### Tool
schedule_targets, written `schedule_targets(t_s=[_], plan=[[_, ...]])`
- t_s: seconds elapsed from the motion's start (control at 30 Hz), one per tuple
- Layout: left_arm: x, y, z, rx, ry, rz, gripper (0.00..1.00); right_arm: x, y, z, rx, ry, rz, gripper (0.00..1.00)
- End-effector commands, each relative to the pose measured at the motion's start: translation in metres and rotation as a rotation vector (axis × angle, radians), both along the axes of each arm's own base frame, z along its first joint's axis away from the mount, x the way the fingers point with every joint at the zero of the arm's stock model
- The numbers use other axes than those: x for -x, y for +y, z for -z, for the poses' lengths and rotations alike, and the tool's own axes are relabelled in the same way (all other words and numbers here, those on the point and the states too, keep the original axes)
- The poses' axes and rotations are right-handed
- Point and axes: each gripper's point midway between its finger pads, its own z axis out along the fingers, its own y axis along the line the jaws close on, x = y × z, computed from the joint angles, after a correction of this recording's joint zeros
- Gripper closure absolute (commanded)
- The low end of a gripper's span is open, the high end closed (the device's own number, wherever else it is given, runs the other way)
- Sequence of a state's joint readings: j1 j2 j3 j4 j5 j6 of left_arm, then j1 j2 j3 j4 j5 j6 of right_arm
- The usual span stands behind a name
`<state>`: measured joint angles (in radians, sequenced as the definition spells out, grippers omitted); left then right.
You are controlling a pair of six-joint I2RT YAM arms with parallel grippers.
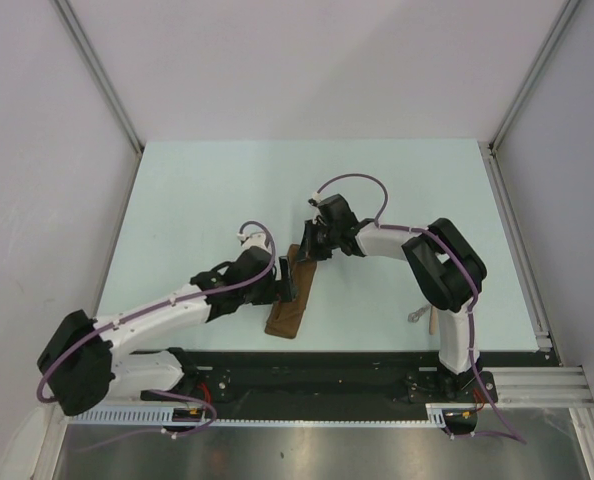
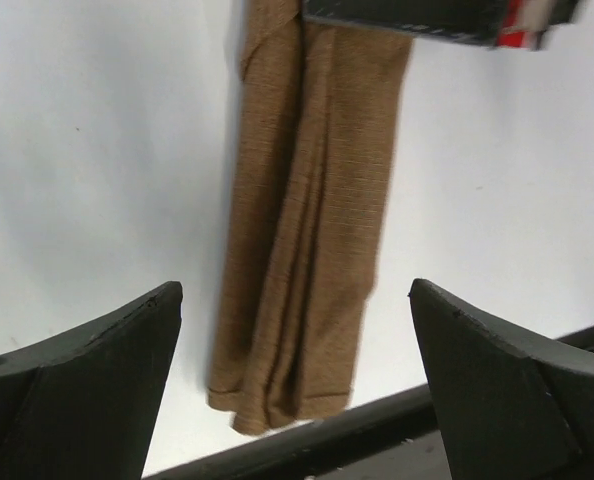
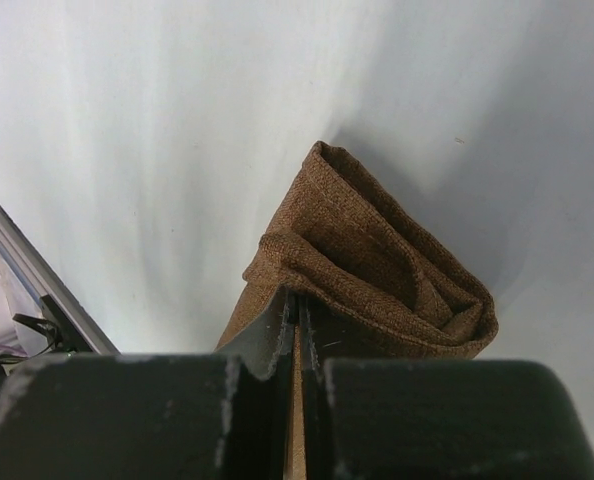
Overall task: Fold the napkin into a case and place the utensils inside
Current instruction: Fold the 2/3-rectangle-folded napkin at the center of the board.
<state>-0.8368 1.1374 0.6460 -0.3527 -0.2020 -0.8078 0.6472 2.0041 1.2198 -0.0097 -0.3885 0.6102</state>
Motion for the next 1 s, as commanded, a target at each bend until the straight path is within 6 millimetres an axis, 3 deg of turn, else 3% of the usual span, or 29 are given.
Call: schedule_targets(t_s=[0.0, 0.23, 0.33, 0.57, 0.67, 0.77, 0.97], plan=[[-0.012, -0.008, 0.013, -0.045, 0.031, 0.105, 0.0, -0.012, 0.011, -0.018, -0.055, -0.052, -0.019, 1.0], [-0.025, -0.024, 0.035, 0.025, 0.034, 0.147, 0.01, -0.009, 0.013, -0.022, -0.067, -0.061, -0.041, 1.0], [-0.022, -0.029, 0.046, 0.093, 0.055, 0.135, 0.14, -0.007, 0.012, -0.019, -0.042, -0.075, -0.059, 1.0], [-0.006, -0.045, 0.049, 0.32, 0.066, 0.094, 0.47, -0.001, 0.003, -0.021, -0.004, -0.136, -0.076, 1.0], [-0.002, -0.053, 0.051, 0.375, 0.073, 0.086, 0.53, -0.001, 0.001, -0.022, 0.023, -0.169, -0.09, 1.0], [0.0, -0.065, 0.046, 0.419, 0.063, 0.085, 0.58, 0.003, -0.006, -0.02, 0.099, -0.195, -0.078, 0.98], [0.001, -0.082, 0.05, 0.52, 0.072, 0.045, 0.57, 0.001, -0.026, -0.022, 0.358, -0.265, 0.027, 0.83]])
